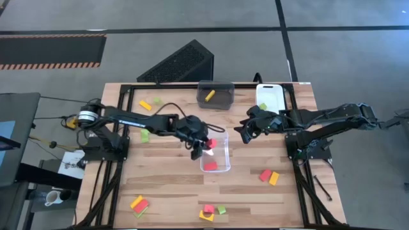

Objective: Sort & place blocks by color
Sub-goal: Put the pink block into the transparent bin, then put the yellow block into the black bin

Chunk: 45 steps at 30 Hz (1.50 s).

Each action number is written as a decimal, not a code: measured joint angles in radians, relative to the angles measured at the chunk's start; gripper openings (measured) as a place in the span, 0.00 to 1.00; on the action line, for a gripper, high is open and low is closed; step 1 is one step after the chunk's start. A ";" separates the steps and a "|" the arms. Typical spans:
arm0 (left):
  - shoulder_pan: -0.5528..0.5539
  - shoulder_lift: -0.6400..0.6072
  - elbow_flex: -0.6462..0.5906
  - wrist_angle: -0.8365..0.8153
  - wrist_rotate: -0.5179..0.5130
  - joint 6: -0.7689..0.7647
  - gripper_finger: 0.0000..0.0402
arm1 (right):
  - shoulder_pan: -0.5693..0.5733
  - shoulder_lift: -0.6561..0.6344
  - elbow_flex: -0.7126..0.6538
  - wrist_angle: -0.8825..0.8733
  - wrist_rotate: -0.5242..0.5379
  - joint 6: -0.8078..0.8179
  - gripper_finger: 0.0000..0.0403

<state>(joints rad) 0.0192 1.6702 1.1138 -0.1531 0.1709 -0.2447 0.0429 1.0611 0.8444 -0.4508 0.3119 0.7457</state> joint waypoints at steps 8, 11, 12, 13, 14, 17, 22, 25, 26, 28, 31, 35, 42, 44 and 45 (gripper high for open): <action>-0.007 0.091 0.003 0.068 0.033 -0.045 0.28 | 0.000 0.000 0.000 -0.011 -0.001 -0.015 0.63; -0.006 0.099 0.003 0.072 0.024 -0.057 0.30 | 0.000 0.000 0.000 -0.014 0.000 -0.017 0.63; -0.007 0.099 0.003 0.073 0.024 -0.056 0.31 | 0.000 0.000 0.000 -0.015 -0.001 -0.018 0.63; -0.007 0.099 0.003 0.076 0.020 -0.049 0.32 | 0.000 0.000 0.000 -0.015 -0.001 -0.019 0.63; -0.007 0.099 0.003 0.078 0.013 -0.039 0.33 | 0.000 0.000 0.000 -0.015 0.000 -0.020 0.63; -0.004 0.099 0.003 0.078 0.005 -0.032 0.40 | 0.000 0.000 0.000 -0.016 0.001 -0.021 0.63; 0.006 0.098 0.003 0.072 0.008 -0.037 0.52 | 0.000 0.000 0.000 -0.015 0.001 -0.021 0.63; 0.023 0.074 0.003 0.046 0.010 -0.011 0.57 | 0.000 0.000 0.000 -0.016 0.002 -0.021 0.63; 0.033 0.058 0.003 0.037 0.009 -0.003 0.58 | 0.000 0.000 0.000 -0.016 0.002 -0.021 0.63; 0.053 0.021 0.003 0.013 0.006 0.006 0.60 | 0.000 0.000 0.000 -0.016 0.002 -0.021 0.63; 0.085 -0.051 0.003 -0.054 0.001 0.008 0.60 | 0.000 0.000 0.000 -0.017 0.002 -0.021 0.63; 0.110 -0.166 0.004 -0.238 -0.001 0.023 0.59 | 0.000 0.000 0.000 -0.020 0.002 -0.021 0.63; 0.062 -0.278 -0.004 -0.539 0.000 -0.005 0.59 | 0.001 0.000 0.000 -0.020 0.001 -0.021 0.63; 0.016 -0.288 -0.004 -0.603 0.022 -0.038 0.59 | 0.001 0.000 0.000 -0.020 0.001 -0.022 0.63; -0.012 -0.292 -0.004 -0.619 0.036 -0.058 0.59 | 0.001 0.000 0.000 -0.021 0.001 -0.026 0.63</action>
<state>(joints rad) 0.0070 1.3780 1.1099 -0.7718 0.2071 -0.3029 0.0441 1.0611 0.8440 -0.4713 0.3131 0.7200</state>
